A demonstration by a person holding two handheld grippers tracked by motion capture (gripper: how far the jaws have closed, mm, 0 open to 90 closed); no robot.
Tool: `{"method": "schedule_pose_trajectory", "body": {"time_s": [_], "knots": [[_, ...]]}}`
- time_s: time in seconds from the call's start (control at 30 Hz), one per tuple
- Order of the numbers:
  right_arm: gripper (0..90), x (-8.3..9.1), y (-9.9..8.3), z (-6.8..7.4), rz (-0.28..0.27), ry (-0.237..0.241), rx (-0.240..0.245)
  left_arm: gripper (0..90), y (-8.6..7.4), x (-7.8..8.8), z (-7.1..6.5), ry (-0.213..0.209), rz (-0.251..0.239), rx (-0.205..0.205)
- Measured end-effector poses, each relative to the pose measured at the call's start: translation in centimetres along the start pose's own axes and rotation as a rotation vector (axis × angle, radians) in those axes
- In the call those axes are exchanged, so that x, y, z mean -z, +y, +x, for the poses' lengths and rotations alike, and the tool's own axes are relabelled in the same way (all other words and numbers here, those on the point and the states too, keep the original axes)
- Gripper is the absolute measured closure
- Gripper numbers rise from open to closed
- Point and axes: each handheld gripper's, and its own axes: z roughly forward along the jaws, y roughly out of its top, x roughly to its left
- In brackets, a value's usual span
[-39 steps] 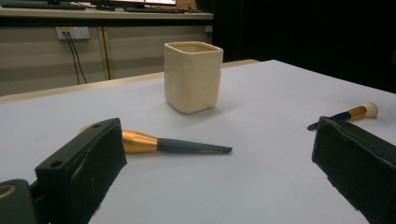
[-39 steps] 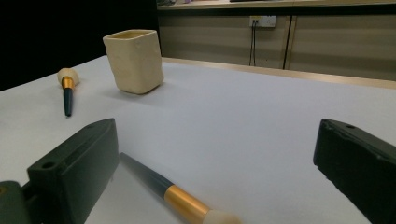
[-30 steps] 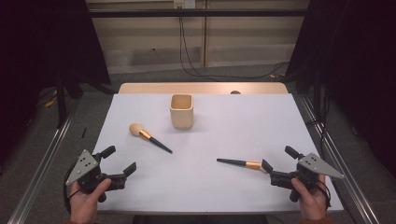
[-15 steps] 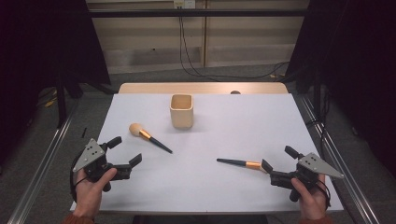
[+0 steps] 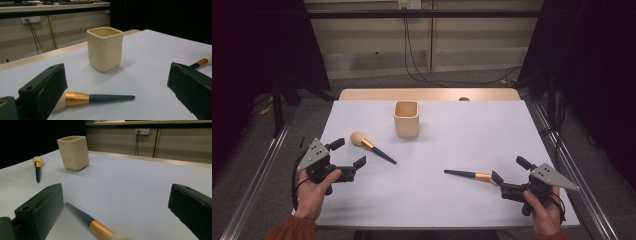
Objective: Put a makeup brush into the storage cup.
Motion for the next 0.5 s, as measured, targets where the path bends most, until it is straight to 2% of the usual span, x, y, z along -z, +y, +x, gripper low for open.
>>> {"method": "schedule_pose_trajectory", "body": {"time_s": [0.27,0.5], "knots": [[0.0,0.0,0.0,0.0,0.005,0.004,0.005,2.3,0.5,-0.7,0.9,0.002,-0.016,-0.006],[0.0,-0.1,0.0,0.0,0.005,0.012,0.001,1.8,0.9,-1.3,2.0,0.027,-0.014,-0.011]]}}
